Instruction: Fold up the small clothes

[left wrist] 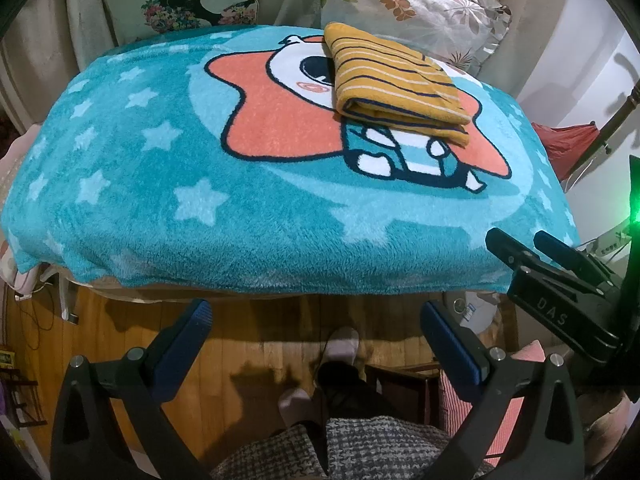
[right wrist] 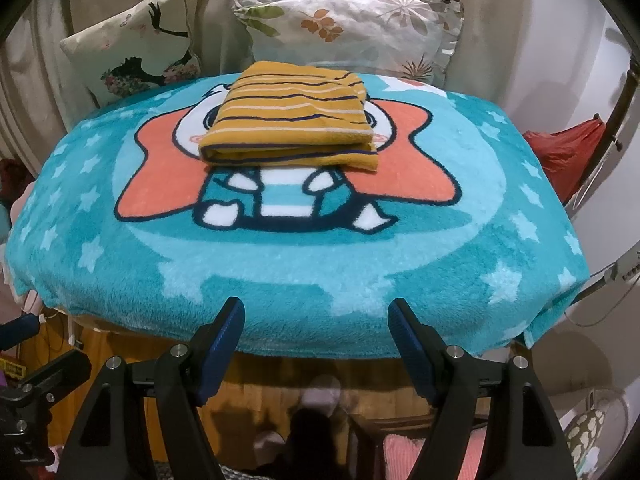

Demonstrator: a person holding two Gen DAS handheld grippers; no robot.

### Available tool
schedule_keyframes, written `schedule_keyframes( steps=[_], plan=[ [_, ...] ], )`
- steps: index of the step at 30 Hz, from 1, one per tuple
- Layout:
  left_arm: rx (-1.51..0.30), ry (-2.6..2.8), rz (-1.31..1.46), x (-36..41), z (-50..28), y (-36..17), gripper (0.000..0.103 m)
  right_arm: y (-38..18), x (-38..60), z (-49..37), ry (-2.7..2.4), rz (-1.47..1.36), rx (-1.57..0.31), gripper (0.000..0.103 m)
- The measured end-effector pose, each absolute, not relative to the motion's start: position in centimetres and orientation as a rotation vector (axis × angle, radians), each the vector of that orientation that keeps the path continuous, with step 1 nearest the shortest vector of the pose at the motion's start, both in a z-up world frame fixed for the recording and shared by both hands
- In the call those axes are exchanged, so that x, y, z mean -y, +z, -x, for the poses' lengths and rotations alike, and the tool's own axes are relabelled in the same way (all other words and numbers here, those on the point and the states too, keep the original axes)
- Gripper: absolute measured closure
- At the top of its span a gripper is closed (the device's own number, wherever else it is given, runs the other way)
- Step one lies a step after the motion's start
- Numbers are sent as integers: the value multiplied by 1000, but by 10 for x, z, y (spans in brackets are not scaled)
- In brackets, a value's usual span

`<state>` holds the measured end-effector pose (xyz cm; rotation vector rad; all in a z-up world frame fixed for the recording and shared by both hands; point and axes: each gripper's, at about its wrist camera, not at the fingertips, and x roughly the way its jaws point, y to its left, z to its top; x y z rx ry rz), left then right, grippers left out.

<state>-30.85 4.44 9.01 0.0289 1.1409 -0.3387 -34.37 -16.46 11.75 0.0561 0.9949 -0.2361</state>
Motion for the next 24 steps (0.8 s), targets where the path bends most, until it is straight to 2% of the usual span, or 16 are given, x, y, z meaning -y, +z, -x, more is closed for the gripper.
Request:
schedule_keyframes(
  steps=[24],
  plan=[
    [-1170,-337,1,-48,306,84,0,116,156,336,-225,-28,-1011,24]
  ],
)
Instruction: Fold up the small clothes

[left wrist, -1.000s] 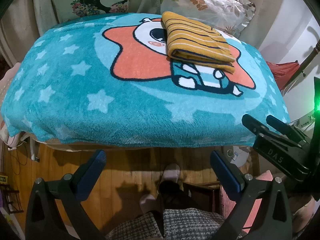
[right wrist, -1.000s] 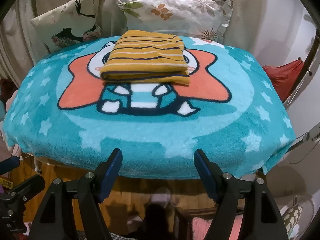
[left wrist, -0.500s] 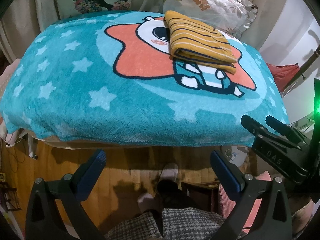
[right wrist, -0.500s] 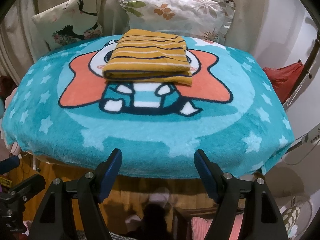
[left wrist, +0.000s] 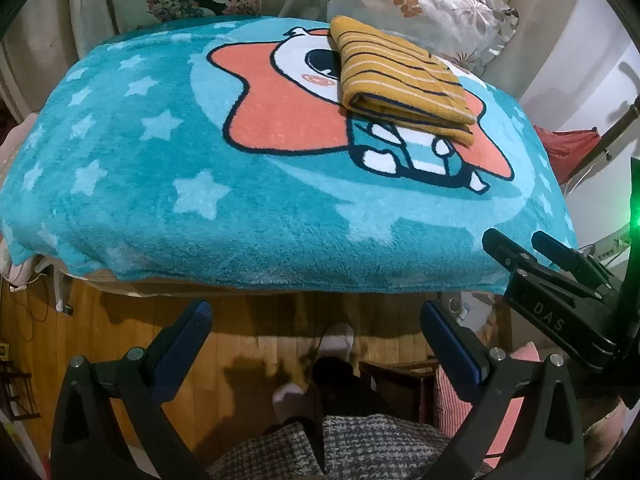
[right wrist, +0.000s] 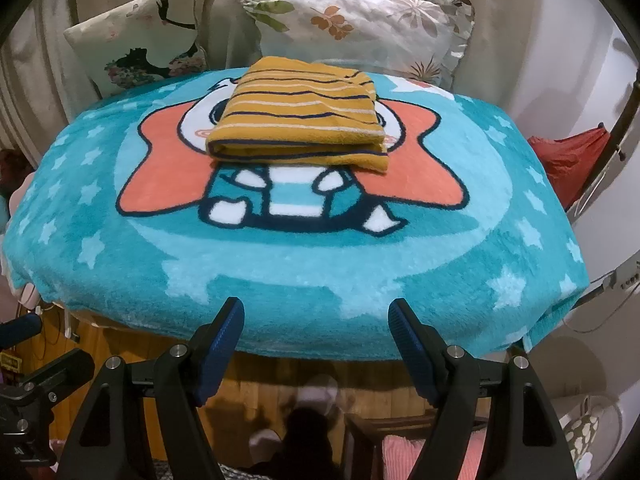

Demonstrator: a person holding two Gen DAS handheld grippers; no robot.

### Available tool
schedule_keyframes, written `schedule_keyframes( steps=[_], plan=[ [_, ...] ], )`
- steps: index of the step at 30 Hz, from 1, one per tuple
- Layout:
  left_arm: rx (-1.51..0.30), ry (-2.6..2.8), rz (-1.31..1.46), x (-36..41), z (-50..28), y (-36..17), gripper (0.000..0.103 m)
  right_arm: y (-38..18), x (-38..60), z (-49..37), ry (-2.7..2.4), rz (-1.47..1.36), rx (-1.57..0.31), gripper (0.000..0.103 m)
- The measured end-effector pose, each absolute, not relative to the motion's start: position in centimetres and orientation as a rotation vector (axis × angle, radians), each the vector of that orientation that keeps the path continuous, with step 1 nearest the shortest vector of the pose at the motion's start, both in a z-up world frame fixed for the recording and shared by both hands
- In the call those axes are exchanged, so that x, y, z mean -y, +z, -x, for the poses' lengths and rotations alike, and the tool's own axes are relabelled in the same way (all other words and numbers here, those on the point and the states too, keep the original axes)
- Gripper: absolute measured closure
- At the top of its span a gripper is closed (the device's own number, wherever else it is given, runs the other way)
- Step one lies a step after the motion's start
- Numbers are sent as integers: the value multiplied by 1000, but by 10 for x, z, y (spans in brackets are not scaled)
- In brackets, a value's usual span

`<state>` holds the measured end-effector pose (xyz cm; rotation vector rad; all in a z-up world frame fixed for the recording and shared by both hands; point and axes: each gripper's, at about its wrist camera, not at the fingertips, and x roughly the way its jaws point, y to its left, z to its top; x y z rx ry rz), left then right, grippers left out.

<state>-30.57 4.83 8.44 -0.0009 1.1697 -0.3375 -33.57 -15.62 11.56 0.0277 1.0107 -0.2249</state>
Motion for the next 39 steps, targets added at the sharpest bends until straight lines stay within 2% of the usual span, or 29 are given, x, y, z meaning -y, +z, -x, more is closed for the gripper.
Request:
schedule_keyframes(
  steps=[24,39],
  plan=[
    [-1230,-332,2,-11,281,70,0,100,196,318,-222,-59,-1054,24],
    [-1263,-363,-16,85,206,69,0,98,265,246,-166,-54,-1075,24]
  ],
)
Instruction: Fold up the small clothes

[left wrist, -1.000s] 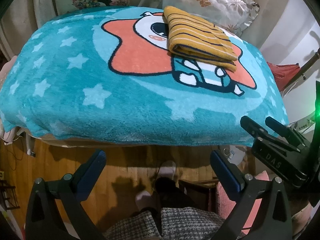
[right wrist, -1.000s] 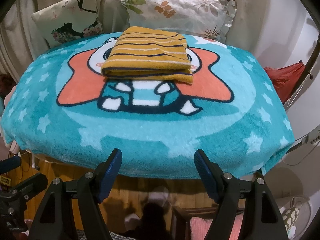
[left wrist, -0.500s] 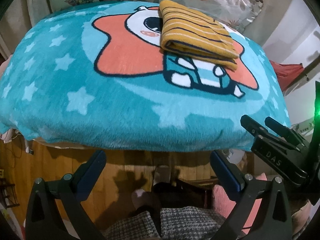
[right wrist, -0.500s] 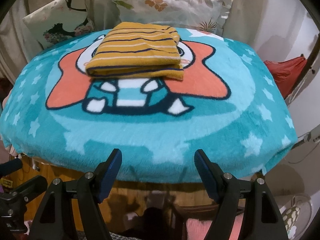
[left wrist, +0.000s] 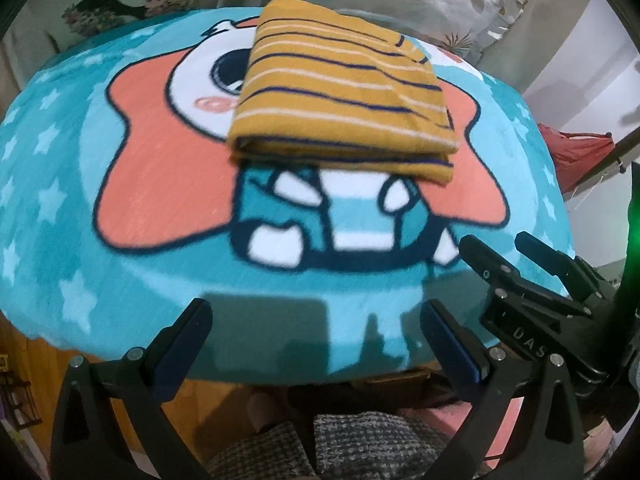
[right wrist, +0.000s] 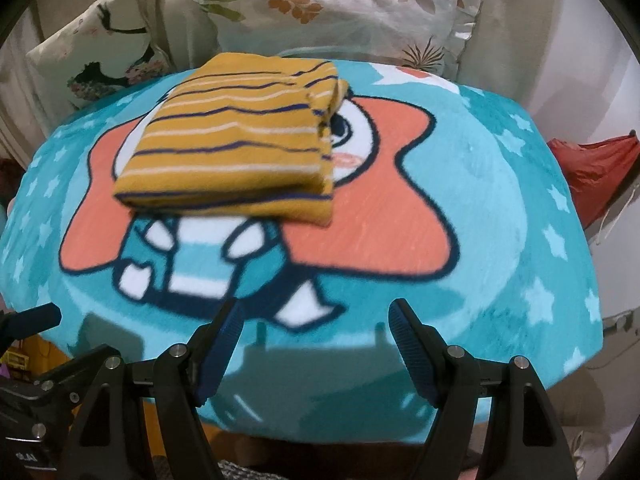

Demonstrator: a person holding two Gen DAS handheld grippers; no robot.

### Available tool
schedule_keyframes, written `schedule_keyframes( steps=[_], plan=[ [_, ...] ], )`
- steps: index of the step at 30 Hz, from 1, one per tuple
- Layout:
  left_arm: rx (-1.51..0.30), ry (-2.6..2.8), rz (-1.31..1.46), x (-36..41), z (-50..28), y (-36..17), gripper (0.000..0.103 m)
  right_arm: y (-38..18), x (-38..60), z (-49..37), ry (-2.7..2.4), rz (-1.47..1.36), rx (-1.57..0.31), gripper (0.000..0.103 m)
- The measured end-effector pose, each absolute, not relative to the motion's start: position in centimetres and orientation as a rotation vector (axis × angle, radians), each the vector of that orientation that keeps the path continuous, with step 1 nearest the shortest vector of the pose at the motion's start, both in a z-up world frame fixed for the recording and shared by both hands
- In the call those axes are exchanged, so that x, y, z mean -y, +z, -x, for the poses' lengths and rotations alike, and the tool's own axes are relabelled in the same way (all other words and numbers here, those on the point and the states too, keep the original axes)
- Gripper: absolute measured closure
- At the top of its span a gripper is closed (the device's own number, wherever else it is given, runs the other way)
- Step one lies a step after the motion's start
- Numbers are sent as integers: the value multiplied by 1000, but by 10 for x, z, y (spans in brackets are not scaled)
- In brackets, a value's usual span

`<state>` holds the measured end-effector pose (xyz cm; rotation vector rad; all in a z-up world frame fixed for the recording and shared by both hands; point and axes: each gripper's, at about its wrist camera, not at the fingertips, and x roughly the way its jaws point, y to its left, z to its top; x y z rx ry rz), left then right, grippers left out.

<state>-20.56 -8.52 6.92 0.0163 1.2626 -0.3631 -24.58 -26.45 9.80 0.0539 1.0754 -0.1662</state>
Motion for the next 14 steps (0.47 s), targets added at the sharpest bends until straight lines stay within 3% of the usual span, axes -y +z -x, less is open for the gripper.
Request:
schedule_keyframes(
  steps=[14],
  plan=[
    [-1273,-324,5,117,157,68,0,96,301,203,-131,-53,-1071,23]
  ],
)
